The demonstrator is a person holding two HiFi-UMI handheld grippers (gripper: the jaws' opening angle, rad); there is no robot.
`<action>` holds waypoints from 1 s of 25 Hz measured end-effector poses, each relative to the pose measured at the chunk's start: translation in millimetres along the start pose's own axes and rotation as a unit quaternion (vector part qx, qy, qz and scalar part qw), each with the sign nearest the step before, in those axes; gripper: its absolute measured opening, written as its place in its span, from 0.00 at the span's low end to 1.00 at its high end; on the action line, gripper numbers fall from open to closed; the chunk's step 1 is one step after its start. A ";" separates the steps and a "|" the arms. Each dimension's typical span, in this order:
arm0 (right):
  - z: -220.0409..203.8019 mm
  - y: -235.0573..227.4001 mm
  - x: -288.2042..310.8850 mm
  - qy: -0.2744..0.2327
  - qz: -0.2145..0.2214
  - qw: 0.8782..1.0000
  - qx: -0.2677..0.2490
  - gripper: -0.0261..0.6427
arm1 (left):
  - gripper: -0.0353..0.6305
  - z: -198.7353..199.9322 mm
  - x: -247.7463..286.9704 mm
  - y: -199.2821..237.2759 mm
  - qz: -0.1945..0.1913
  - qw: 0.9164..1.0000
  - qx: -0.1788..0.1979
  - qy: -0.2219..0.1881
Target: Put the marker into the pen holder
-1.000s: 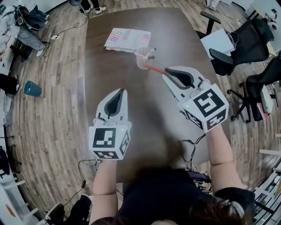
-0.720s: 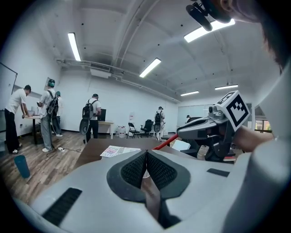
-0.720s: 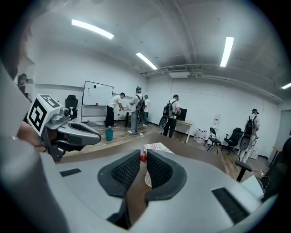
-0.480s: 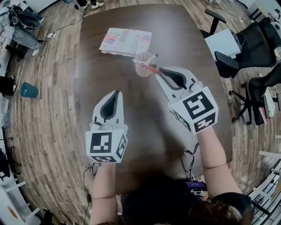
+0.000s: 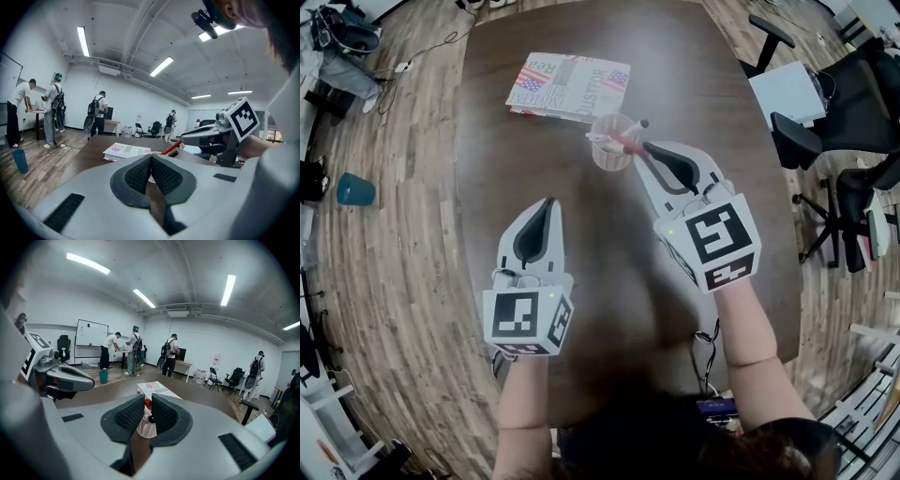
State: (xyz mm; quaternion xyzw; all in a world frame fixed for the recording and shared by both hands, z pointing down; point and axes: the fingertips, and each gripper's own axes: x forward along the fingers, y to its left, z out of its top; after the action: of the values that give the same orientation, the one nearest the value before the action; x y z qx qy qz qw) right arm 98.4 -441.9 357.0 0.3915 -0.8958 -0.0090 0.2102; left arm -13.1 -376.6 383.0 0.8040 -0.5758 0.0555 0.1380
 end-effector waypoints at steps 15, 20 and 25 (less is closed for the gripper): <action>-22.4 -7.0 40.0 -0.004 -0.029 1.000 0.005 0.14 | 0.09 -17.8 22.2 27.1 0.020 1.000 -0.020 0.009; -32.9 -8.4 46.0 -0.003 -0.035 0.999 0.012 0.14 | 0.09 -24.4 29.3 36.6 0.032 0.999 -0.024 0.012; -34.1 -11.0 47.8 -0.010 -0.045 0.999 0.022 0.14 | 0.09 -21.3 42.4 42.3 0.036 0.998 -0.045 0.005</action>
State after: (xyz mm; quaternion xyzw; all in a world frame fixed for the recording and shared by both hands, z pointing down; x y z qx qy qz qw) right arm 90.2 -478.1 403.7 0.4358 -0.8792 -0.0028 0.1924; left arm -37.5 -421.8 420.6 0.7755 -0.6055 0.0384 0.1747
